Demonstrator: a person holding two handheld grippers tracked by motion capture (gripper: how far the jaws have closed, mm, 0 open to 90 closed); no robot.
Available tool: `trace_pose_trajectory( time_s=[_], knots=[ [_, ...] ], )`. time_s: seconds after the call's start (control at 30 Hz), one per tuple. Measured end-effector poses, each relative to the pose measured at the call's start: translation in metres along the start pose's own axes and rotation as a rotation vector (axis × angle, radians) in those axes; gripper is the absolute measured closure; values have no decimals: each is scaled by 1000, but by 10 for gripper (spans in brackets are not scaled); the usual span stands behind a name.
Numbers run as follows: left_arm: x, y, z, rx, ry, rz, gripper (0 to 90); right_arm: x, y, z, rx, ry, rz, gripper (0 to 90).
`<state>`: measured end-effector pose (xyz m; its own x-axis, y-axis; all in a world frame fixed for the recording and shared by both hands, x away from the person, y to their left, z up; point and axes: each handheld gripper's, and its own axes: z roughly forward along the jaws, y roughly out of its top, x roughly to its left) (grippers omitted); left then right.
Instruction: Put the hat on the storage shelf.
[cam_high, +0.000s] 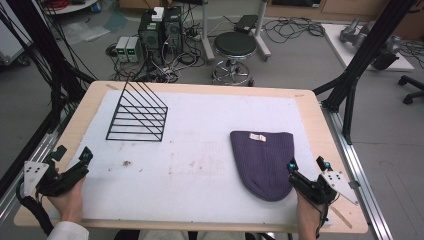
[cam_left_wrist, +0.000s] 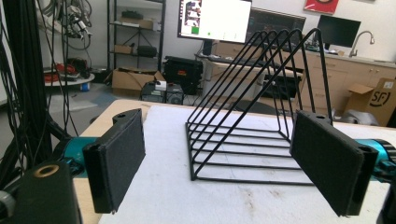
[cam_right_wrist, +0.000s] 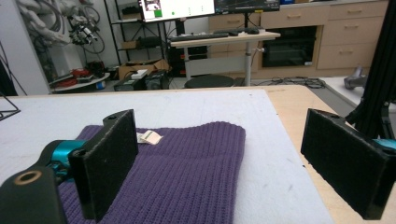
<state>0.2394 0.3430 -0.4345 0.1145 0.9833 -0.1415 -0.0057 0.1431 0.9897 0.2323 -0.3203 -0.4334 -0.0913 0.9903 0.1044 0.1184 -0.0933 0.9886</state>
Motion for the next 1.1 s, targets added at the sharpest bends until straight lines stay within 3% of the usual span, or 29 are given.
trace_pose_trajectory(
  time_s=[0.1,0.37,0.57,0.97,1.1],
  knots=[
    [0,0,0,5,0,3,183,-1,3,0,7,25,22,102],
    [-2,0,1,4,-9,12,187,3,10,4,29,134,-46,102],
    [-1,0,1,8,-10,11,187,1,11,6,58,180,-59,101],
    [-2,0,1,6,-14,13,189,0,10,13,156,295,-101,101],
    [-1,0,1,5,-14,11,189,4,7,16,195,330,-136,102]
  ],
)
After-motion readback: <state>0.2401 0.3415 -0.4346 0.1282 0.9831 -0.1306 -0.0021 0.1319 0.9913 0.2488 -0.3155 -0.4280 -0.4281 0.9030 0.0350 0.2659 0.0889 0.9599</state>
